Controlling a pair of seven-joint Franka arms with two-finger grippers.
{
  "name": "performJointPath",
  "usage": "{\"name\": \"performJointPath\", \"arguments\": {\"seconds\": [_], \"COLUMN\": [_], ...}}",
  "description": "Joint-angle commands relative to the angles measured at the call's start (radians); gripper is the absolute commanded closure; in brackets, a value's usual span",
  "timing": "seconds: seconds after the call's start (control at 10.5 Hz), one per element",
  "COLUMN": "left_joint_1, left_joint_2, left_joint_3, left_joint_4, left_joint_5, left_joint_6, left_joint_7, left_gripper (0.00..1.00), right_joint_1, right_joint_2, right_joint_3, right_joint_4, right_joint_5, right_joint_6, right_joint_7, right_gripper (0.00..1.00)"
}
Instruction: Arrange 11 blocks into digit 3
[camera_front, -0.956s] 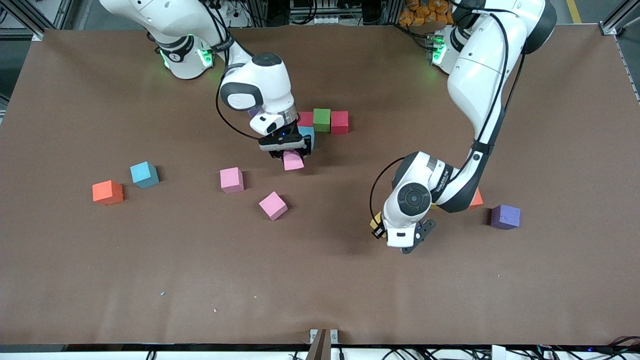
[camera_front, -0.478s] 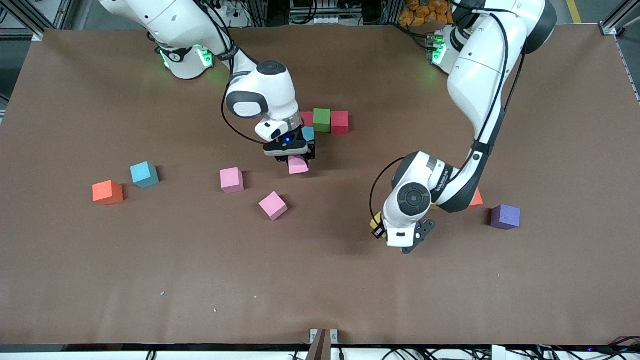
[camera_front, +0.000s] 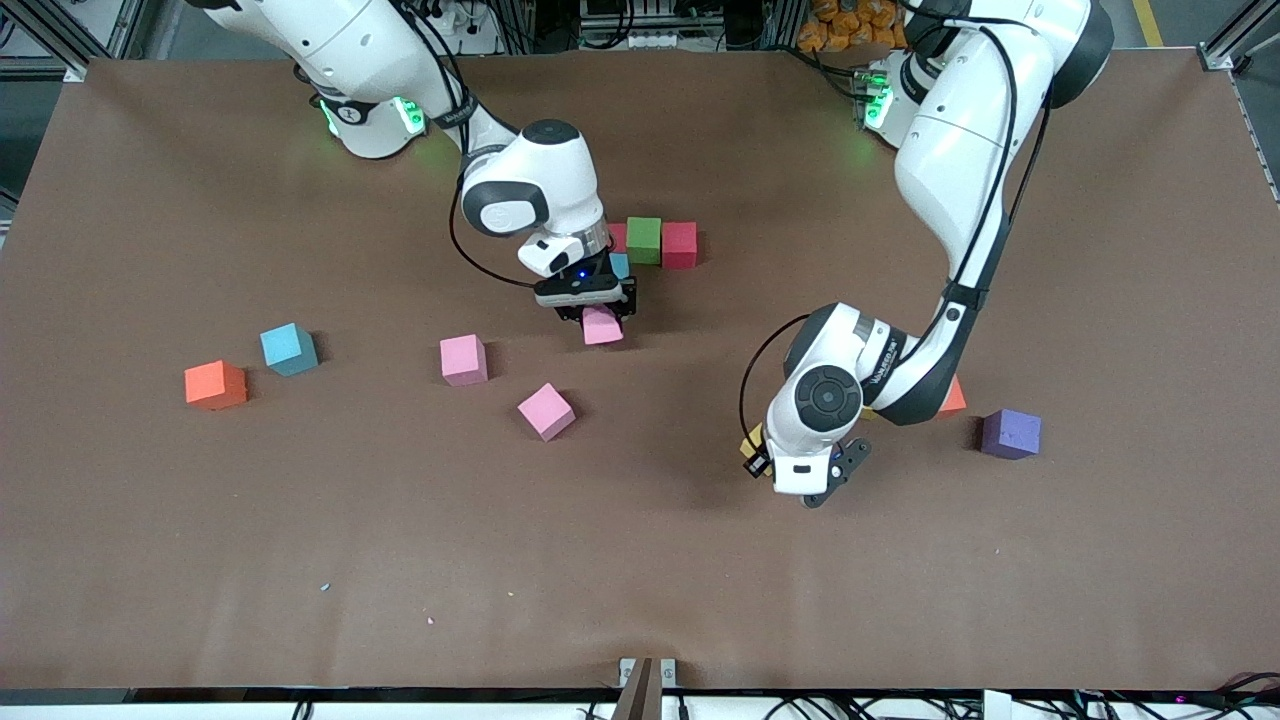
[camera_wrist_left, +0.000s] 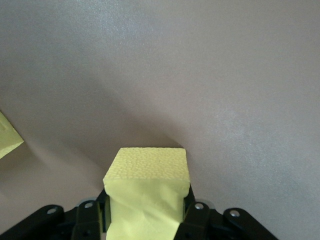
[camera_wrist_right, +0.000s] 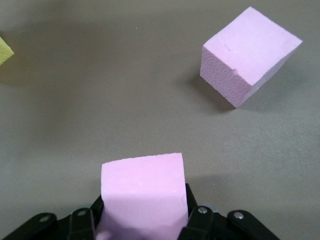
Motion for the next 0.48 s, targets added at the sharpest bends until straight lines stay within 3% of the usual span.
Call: {"name": "performJointPath", "arguments": {"seconds": [0.0,0.38], "left_joint_1": [-0.001,0.0], "left_joint_2": [0.006,0.006], "left_joint_3": [0.003,0.003], "left_joint_4": [-0.002,-0.002], "left_joint_5": [0.029,0.029], "left_joint_6": [-0.004,-0.004], "left_joint_7": [-0.002,0.0], "left_gripper": [1.0,1.0], "right_joint_1": [-0.001,0.012], "right_joint_2": [0.023,0.022], "right_joint_3": [0.003,0.0], "right_joint_4": [0.024,0.04], "right_joint_5": [-0.05,-0.043], "right_joint_6": [0.002,0.002], "right_joint_7": [0.063,0.054], "right_gripper": [1.0,1.0]}}
